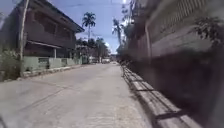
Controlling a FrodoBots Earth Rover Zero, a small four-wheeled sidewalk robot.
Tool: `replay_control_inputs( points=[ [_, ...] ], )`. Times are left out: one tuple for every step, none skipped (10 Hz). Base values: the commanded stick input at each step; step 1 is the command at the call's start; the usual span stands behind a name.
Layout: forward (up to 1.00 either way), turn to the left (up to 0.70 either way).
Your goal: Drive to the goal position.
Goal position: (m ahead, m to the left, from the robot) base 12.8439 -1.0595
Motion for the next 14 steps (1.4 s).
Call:
replay_control_inputs(
  points=[
    [0.85,-0.34],
    [0.85,-0.28],
    [0.85,-0.07],
    [0.85,0.15],
    [0.85,0.00],
    [0.85,0.04],
    [0.85,0.08],
    [0.85,0.08],
    [0.85,0.04],
    [0.85,0.01],
    [0.85,0.04],
    [0.85,0.06],
    [0.85,0.04],
    [0.85,0.03]
  ],
)
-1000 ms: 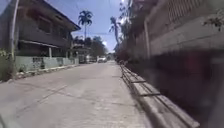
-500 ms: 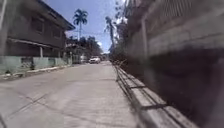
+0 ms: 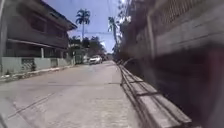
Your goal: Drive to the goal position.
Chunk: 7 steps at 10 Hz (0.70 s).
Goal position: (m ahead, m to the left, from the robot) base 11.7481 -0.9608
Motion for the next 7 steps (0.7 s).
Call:
replay_control_inputs(
  points=[
    [0.85,0.01],
    [0.85,-0.04],
    [0.85,-0.34],
    [0.85,-0.34],
    [0.85,-0.34],
    [0.85,-0.34],
    [0.85,-0.34]
  ],
)
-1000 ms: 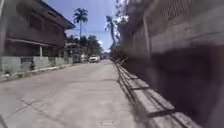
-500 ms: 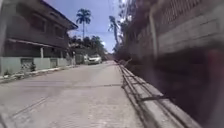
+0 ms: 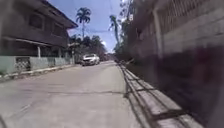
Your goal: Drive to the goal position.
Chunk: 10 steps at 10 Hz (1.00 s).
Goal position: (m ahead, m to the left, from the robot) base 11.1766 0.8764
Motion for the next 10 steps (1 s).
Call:
replay_control_inputs(
  points=[
    [0.85,-0.34],
    [0.85,-0.32],
    [0.85,-0.19],
    [0.85,0.00],
    [0.85,0.00],
    [0.85,0.00],
    [0.85,0.00],
    [0.85,0.00],
    [0.85,0.00],
    [0.85,0.00]
  ],
)
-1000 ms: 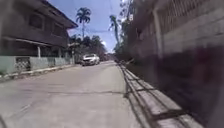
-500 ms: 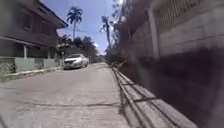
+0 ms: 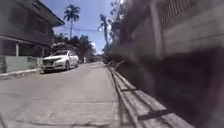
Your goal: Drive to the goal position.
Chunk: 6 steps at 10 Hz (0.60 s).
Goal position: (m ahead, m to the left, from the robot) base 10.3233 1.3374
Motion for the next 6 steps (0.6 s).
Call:
replay_control_inputs(
  points=[
    [0.85,0.00],
    [0.85,0.00],
    [0.85,0.00],
    [0.85,0.00],
    [0.85,0.00],
    [0.85,0.00]
  ],
)
